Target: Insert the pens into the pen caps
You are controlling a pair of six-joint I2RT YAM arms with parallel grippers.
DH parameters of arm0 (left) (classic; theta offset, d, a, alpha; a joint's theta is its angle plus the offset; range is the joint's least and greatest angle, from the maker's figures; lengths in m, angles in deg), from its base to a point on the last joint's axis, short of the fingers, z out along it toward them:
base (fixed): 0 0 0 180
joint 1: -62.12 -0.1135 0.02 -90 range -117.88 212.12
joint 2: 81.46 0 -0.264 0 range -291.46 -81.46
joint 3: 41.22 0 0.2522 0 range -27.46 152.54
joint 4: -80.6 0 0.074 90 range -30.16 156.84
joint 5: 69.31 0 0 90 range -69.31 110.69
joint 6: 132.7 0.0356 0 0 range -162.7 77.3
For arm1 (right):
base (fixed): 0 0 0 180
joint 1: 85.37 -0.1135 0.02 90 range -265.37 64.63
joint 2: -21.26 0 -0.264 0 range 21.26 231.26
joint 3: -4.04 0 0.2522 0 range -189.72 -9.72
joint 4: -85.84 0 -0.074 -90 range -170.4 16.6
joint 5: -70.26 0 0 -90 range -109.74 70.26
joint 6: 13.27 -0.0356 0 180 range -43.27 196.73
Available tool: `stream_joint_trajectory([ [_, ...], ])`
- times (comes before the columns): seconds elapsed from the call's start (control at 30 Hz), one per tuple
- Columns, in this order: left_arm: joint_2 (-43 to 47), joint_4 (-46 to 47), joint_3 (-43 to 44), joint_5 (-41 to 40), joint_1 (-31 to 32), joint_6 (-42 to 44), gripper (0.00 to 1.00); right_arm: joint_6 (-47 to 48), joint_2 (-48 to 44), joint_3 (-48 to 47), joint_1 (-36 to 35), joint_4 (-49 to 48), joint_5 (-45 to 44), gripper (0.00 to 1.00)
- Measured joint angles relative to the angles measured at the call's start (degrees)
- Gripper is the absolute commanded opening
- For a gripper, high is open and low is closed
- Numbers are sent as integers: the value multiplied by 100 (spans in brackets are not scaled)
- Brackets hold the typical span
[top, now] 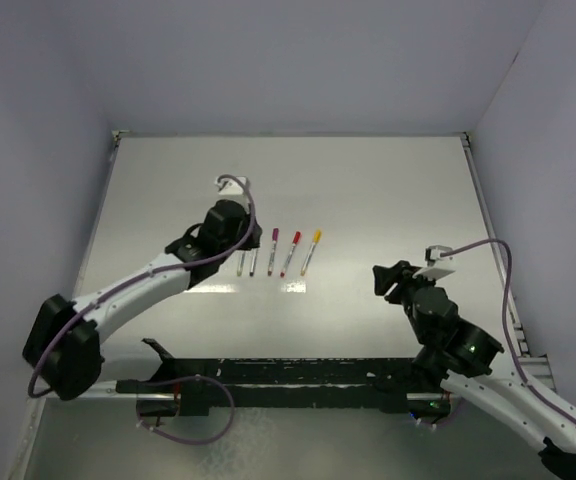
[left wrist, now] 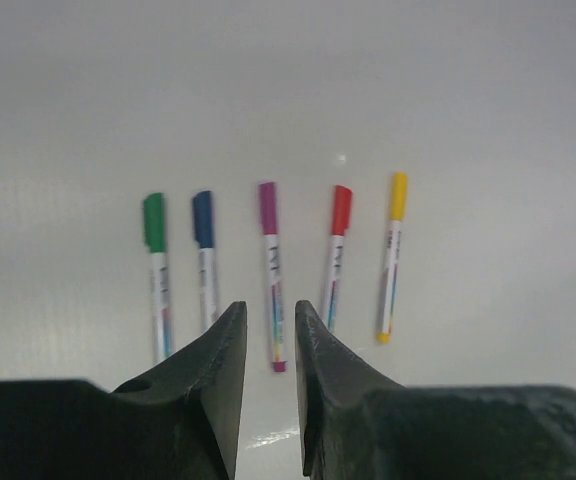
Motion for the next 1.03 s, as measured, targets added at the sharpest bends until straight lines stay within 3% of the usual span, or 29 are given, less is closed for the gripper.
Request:
stream_joint_trajectory([
  [0.13, 1405, -356, -656, -315, -494, 17, 33, -120, -490, -15, 2, 601, -476, 57],
  [0.5, 4218, -1646, -1176, -1375, -505, -306, 46, -240, -1604, -238, 13, 1729, -1250, 57],
  [1.03, 5042, -3005, -1241, -2273, -505, -907, 45, -236, -1200, -251, 15, 1904, -1246, 61],
])
